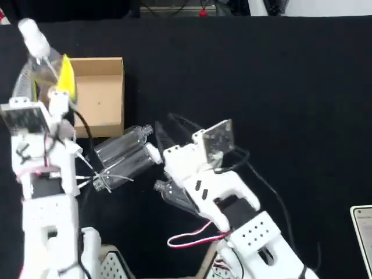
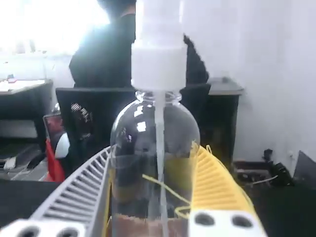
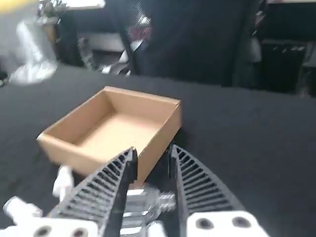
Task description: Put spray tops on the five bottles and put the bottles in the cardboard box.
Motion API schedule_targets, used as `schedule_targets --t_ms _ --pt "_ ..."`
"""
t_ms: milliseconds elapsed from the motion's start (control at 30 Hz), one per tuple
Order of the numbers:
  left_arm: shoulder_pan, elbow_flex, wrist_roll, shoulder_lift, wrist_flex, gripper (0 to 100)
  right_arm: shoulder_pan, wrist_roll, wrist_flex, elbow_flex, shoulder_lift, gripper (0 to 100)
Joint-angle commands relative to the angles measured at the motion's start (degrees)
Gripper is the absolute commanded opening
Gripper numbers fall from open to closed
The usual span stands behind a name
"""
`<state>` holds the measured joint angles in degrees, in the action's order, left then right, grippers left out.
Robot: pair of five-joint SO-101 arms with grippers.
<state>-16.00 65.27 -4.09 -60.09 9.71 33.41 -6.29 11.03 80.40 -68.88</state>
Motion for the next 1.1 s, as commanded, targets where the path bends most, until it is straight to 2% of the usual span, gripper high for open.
schedule_targets --t_ms 0,233,500,567,767,833,933,1067 --pt "-1.98 -13.14 0.53 17.32 1.05 7 2.55 -0.35 -1.93 -0.31 2.77 10.0" --pt "-1.89 -21.23 0.00 36.31 1.14 7 3.34 -0.35 -1.93 -0.66 4.44 10.2" --pt "-3.21 -27.47 -0.09 50.90 2.20 7 3.34 -0.26 -2.02 -0.75 4.44 10.2" --pt "-3.91 -30.02 -0.09 55.12 7.56 7 3.34 -0.26 -2.02 -0.75 4.44 10.2" --pt "-4.62 -31.87 0.00 71.30 36.57 7 3.34 -0.26 -2.02 -0.75 4.44 10.2" --pt "-4.35 -32.84 0.00 76.84 43.96 7 3.34 -0.26 -2.02 -0.75 4.44 10.2" --pt "-4.35 -36.35 0.00 83.60 49.76 7 3.34 -0.26 -2.02 -0.75 4.44 10.2" --pt "-4.44 -41.98 0.44 89.23 49.85 7 3.25 -0.26 -4.22 -0.31 4.53 10.2"
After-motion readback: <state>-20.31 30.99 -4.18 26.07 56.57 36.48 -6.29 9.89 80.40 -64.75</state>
